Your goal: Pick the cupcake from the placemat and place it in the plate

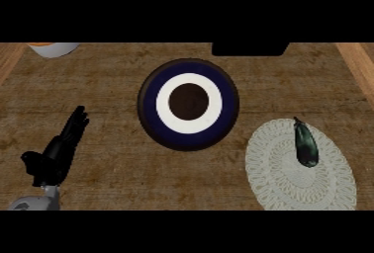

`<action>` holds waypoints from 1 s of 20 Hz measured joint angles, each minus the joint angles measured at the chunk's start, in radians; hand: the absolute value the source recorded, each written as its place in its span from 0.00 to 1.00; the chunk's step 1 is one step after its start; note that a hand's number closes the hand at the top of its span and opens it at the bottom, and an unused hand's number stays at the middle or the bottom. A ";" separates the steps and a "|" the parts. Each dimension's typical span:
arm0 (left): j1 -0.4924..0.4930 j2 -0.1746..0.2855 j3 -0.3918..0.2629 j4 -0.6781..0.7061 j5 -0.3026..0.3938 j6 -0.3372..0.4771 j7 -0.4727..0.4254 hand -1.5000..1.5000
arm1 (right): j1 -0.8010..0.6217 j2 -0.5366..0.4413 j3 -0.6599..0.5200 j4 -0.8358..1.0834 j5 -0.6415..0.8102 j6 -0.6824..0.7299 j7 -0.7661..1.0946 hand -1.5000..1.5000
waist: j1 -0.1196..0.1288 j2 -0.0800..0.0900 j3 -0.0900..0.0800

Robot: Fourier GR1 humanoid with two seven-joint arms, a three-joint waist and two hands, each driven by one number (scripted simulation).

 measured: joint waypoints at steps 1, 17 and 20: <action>0.001 0.003 0.001 -0.007 0.003 -0.005 0.006 0.50 | -0.008 -0.007 0.004 -0.002 0.002 0.012 0.001 1.00 | 0.003 0.000 0.000; -0.057 -0.012 -0.024 0.002 -0.023 -0.014 0.021 0.50 | -0.441 -0.005 -0.038 0.022 -0.363 0.187 0.029 1.00 | 0.058 0.019 0.000; -0.062 -0.011 -0.023 -0.003 -0.019 -0.021 0.026 0.50 | -0.598 0.052 -0.120 0.114 -0.452 0.211 0.042 1.00 | 0.067 0.019 0.000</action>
